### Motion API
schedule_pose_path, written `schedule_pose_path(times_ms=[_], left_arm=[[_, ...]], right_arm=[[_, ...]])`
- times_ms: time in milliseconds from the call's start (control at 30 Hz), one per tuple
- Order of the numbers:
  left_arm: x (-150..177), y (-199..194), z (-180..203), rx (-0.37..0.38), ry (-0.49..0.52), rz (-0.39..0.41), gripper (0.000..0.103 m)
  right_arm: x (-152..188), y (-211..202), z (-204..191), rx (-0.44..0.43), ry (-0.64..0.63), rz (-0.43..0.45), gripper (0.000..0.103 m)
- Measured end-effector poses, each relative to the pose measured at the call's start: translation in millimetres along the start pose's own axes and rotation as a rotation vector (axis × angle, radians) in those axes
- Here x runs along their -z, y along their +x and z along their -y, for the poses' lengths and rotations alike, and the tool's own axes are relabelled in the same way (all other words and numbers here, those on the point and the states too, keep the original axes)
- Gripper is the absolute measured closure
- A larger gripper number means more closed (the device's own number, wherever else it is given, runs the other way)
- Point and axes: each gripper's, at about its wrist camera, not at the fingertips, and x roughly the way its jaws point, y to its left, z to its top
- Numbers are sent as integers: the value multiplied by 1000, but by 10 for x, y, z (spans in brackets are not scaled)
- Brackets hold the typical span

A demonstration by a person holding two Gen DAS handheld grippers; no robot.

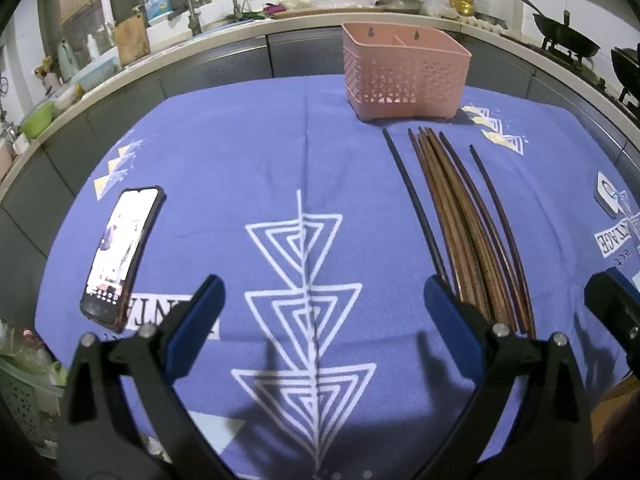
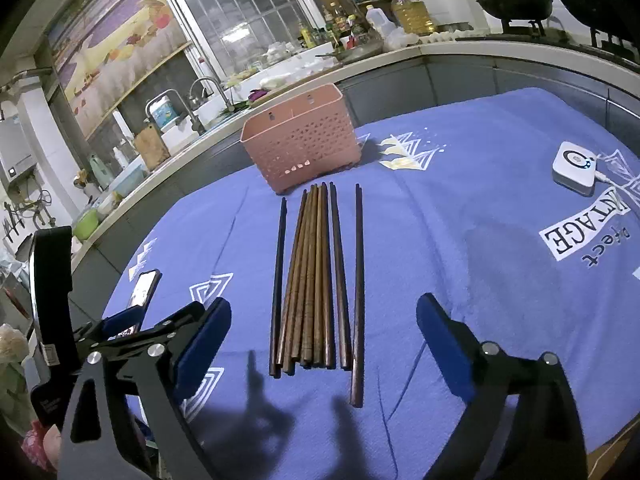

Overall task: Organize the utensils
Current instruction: 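Move both tools toward the row of chopsticks on the cloth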

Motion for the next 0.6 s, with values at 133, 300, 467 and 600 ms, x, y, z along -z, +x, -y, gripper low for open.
schedule_pose_path(times_ms=[133, 300, 467, 600], left_arm=[[24, 8, 10, 6, 7, -6, 8], [41, 7, 18, 24, 18, -11, 8], [64, 2, 63, 45, 41, -21, 6], [64, 12, 76, 46, 43, -30, 6]], right_arm=[[4, 1, -5, -1, 0, -1, 9], [27, -18, -21, 8, -2, 10, 9], [38, -34, -31, 27, -3, 24, 9], [46, -21, -22, 28, -1, 18, 12]])
